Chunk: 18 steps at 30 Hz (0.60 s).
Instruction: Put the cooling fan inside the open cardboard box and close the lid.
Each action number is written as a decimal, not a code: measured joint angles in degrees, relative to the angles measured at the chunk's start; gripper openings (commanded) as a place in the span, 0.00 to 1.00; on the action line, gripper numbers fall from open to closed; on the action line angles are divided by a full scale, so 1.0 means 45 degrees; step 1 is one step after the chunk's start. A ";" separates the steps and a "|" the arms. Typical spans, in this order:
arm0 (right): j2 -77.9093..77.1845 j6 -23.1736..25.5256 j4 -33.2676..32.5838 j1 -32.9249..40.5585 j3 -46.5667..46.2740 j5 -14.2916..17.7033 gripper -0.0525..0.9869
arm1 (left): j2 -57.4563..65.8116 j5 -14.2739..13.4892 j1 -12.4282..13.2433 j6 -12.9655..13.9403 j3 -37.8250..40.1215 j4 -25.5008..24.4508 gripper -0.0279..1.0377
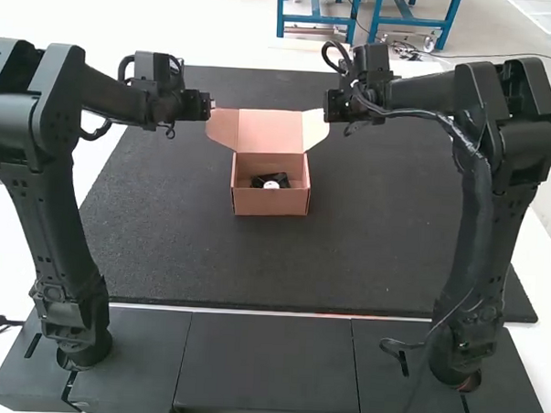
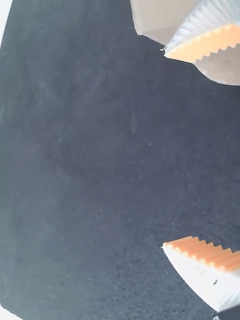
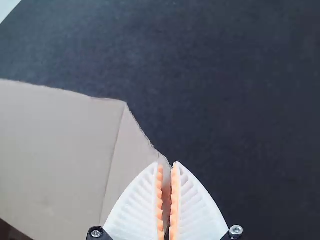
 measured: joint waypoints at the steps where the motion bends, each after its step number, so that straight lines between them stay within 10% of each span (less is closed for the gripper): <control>1: 0.0000 0.0000 0.0000 0.0005 0.0000 0.0000 0.13 | 0.0068 0.0073 0.0000 -0.0005 0.0049 -0.0146 0.79; 18: 0.0000 0.0000 0.0058 0.0005 -0.0063 -0.0092 0.13 | 0.0578 0.0952 0.0107 -0.0049 0.0141 -0.0777 0.94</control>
